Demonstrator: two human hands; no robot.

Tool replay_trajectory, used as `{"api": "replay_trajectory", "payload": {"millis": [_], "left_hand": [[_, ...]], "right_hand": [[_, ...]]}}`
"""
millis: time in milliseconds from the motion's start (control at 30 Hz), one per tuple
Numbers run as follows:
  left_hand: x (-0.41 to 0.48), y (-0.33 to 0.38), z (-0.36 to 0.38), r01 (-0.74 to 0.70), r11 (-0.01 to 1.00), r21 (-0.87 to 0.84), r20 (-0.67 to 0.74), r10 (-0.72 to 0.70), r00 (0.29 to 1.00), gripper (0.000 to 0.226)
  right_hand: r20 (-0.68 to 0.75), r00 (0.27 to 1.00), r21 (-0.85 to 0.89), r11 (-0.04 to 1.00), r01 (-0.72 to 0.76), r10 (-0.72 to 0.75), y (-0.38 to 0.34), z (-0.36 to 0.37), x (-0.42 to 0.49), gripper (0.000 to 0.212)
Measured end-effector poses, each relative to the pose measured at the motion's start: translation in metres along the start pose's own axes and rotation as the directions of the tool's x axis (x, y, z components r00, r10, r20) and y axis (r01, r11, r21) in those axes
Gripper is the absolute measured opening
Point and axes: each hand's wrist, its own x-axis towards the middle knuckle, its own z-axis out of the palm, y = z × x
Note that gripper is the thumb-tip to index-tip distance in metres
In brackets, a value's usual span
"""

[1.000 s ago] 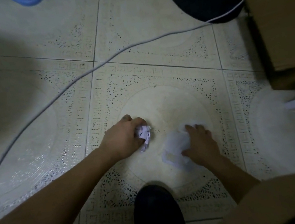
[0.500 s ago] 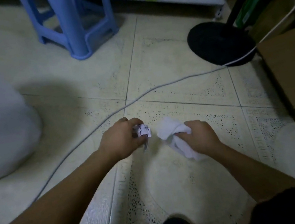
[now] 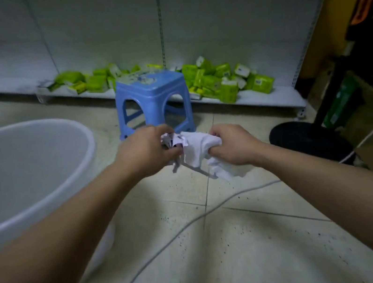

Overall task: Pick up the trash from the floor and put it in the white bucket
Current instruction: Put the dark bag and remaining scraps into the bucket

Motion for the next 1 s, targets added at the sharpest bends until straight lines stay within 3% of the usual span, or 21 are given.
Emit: {"api": "replay_trajectory", "payload": {"millis": [100, 200, 500, 633, 767, 833, 933, 1000], "left_hand": [[0.008, -0.024, -0.046, 0.030, 0.999, 0.020, -0.076, -0.028, 0.997, 0.041], [0.002, -0.056, -0.083, 0.080, 0.996, 0.034, -0.116, -0.075, 0.990, 0.046], [-0.057, -0.156, -0.141, 0.323, 0.945, -0.056, -0.128, -0.328, 0.936, 0.040], [-0.085, -0.191, -0.153, 0.383, 0.919, -0.092, -0.140, -0.393, 0.909, 0.030], [-0.105, -0.212, -0.156, 0.431, 0.901, -0.052, -0.150, -0.434, 0.888, 0.029], [-0.111, -0.218, -0.157, 0.446, 0.894, -0.047, -0.187, -0.447, 0.875, 0.031], [-0.114, -0.232, -0.150, 0.522, 0.853, 0.000, -0.061, -0.521, 0.851, 0.066], [-0.115, -0.237, -0.143, 0.547, 0.834, 0.069, 0.034, -0.550, 0.834, 0.083]], "right_hand": [[-0.095, 0.995, 0.063, 0.997, 0.038, -0.032, -0.050, -0.015, 0.024, 0.014], [-0.143, 0.988, 0.181, 0.981, 0.075, -0.049, -0.095, -0.015, 0.041, 0.005], [-0.107, 0.991, 0.428, 0.896, 0.120, -0.081, -0.213, 0.045, 0.062, 0.015], [-0.083, 0.987, 0.454, 0.877, 0.158, -0.135, -0.247, 0.083, 0.056, 0.013], [-0.147, 0.978, 0.521, 0.829, 0.201, -0.146, -0.271, 0.105, 0.063, 0.015], [-0.157, 0.970, 0.470, 0.850, 0.239, -0.186, -0.279, 0.114, 0.071, 0.020], [0.120, 0.954, 0.180, 0.951, 0.252, -0.276, -0.285, 0.131, 0.081, 0.055], [0.241, 0.933, 0.007, 0.962, 0.272, -0.266, -0.285, 0.136, 0.081, 0.066]]}}
